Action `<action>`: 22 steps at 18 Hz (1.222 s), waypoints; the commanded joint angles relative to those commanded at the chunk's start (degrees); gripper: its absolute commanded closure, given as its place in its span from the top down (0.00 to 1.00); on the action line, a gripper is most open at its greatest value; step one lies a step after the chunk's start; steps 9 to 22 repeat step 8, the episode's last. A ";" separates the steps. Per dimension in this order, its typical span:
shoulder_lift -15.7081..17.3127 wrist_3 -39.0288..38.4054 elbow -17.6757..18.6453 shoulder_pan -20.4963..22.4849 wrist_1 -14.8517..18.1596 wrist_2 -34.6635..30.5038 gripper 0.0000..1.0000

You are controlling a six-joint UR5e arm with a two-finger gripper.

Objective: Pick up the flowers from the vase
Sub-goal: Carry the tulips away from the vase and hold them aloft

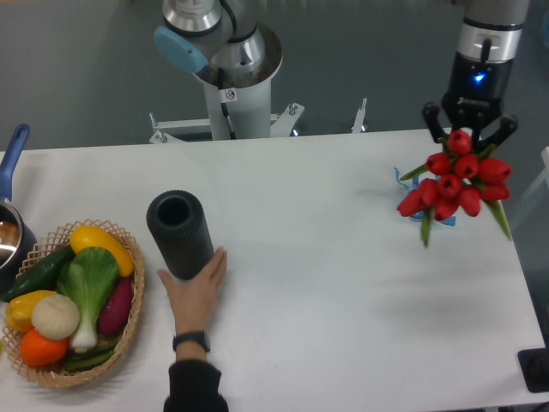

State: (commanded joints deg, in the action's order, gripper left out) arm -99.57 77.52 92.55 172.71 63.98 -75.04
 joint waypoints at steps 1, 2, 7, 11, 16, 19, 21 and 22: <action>-0.70 0.00 -0.52 -0.44 0.18 -1.76 0.00; -1.41 0.09 -1.23 -1.05 0.27 -3.52 0.00; -7.03 0.09 -5.71 -6.50 2.37 -13.45 0.00; -7.65 0.09 -5.80 -7.29 2.38 -14.34 0.00; -7.65 0.09 -5.80 -7.29 2.38 -14.34 0.00; -7.65 0.09 -5.80 -7.29 2.38 -14.34 0.00; -7.65 0.09 -5.80 -7.29 2.38 -14.34 0.00; -7.65 0.09 -5.80 -7.29 2.38 -14.34 0.00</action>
